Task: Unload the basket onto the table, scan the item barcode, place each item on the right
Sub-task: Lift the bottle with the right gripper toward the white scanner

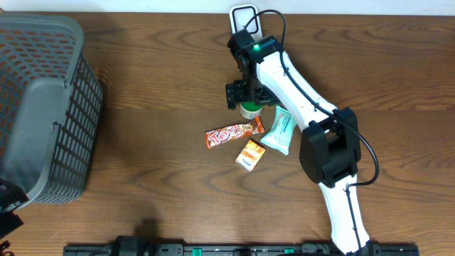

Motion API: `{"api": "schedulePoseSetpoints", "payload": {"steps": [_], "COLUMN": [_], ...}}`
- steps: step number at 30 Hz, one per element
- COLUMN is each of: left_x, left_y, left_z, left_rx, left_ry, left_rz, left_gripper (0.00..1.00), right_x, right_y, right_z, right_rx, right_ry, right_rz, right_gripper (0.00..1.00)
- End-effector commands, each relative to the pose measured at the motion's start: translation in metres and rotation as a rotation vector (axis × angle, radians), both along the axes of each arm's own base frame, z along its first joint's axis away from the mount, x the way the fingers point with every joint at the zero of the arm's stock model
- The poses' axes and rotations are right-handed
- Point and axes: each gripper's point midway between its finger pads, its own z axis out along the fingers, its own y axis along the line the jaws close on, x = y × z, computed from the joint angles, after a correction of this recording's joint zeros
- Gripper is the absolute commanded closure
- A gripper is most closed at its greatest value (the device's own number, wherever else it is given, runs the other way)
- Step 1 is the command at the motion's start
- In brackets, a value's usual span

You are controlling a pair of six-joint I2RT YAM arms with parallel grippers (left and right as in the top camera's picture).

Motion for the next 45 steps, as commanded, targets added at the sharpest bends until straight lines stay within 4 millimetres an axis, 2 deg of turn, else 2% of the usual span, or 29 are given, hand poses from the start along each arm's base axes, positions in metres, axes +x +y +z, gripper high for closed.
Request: {"api": "schedulePoseSetpoints", "payload": {"steps": [1, 7, 15, 25, 31, 34, 43, 45], "left_x": [-0.006, -0.007, -0.007, -0.007, -0.006, -0.006, -0.006, -0.006], "left_y": [0.002, 0.002, 0.002, 0.002, 0.002, 0.002, 0.002, 0.002], "left_z": [0.001, 0.001, 0.001, 0.001, 0.001, 0.001, 0.001, 0.001], "left_rx": [-0.009, -0.01, -0.01, -0.009, -0.01, -0.01, -0.01, -0.01], "left_ry": [-0.021, -0.021, -0.021, -0.021, -0.021, -0.021, -0.021, -0.021], "left_rz": [0.011, 0.011, 0.011, 0.011, 0.011, 0.011, 0.011, 0.011], "left_gripper": [0.02, 0.02, 0.02, 0.02, 0.02, 0.02, 0.02, 0.02], "right_x": [0.003, -0.001, -0.004, 0.011, 0.016, 0.02, 0.016, 0.014], "right_y": [-0.003, -0.004, -0.004, 0.003, -0.007, -0.014, -0.025, -0.025], "right_z": [0.0, -0.009, -0.034, -0.053, -0.053, -0.053, -0.053, -0.053], "right_rx": [-0.012, -0.015, -0.008, 0.032, 0.027, 0.027, 0.011, 0.01], "right_ry": [-0.011, 0.003, 0.012, -0.055, -0.057, -0.057, -0.028, -0.023], "right_rz": [-0.055, -0.06, -0.069, -0.072, -0.082, -0.096, -0.08, -0.08], "right_gripper": [0.01, 0.01, 0.01, 0.01, 0.01, 0.06, 0.38, 0.42]}}
